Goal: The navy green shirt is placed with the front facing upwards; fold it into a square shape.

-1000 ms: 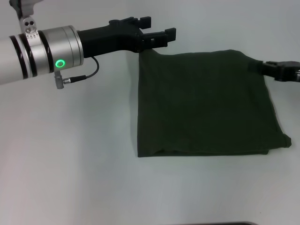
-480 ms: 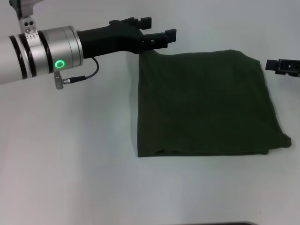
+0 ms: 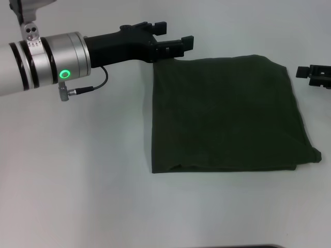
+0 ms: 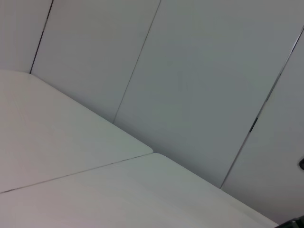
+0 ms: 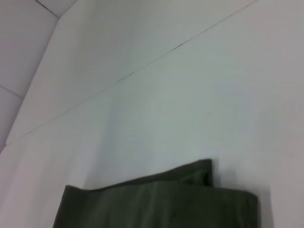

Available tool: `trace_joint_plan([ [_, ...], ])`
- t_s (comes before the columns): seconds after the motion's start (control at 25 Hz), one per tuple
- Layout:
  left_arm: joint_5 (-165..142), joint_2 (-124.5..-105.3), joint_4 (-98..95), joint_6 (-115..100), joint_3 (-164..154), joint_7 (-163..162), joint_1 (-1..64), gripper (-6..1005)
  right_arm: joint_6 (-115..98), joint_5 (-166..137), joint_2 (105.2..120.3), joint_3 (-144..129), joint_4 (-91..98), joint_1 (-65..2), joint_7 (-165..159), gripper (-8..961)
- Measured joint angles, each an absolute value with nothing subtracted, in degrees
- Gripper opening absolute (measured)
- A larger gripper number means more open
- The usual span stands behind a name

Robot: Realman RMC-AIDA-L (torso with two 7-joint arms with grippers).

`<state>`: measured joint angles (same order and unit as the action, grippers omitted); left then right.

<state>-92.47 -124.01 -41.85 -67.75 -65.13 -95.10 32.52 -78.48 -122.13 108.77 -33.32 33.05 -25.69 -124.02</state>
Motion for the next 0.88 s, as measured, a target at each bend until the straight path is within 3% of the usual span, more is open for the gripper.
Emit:
trace_joint_plan([
  [0.36, -92.75, -124.01, -41.55, -67.61, -65.12, -94.22, 32.6, 937, -75.74, -121.82, 111.68, -32.87, 33.16, -27.8, -123.24, 736],
  [0.72, -92.66, -124.04, -41.48, -67.73, -65.1, -93.89, 32.61, 938, -72.13, -121.57, 113.35, -33.08, 32.59, -30.5, -121.75, 718],
  [0.88, -92.61, -124.1, -41.33, -67.39, -65.12, -93.75, 32.84, 938, -71.71, -121.72, 113.79, -33.28, 31.55, -31.63, -119.67, 551],
])
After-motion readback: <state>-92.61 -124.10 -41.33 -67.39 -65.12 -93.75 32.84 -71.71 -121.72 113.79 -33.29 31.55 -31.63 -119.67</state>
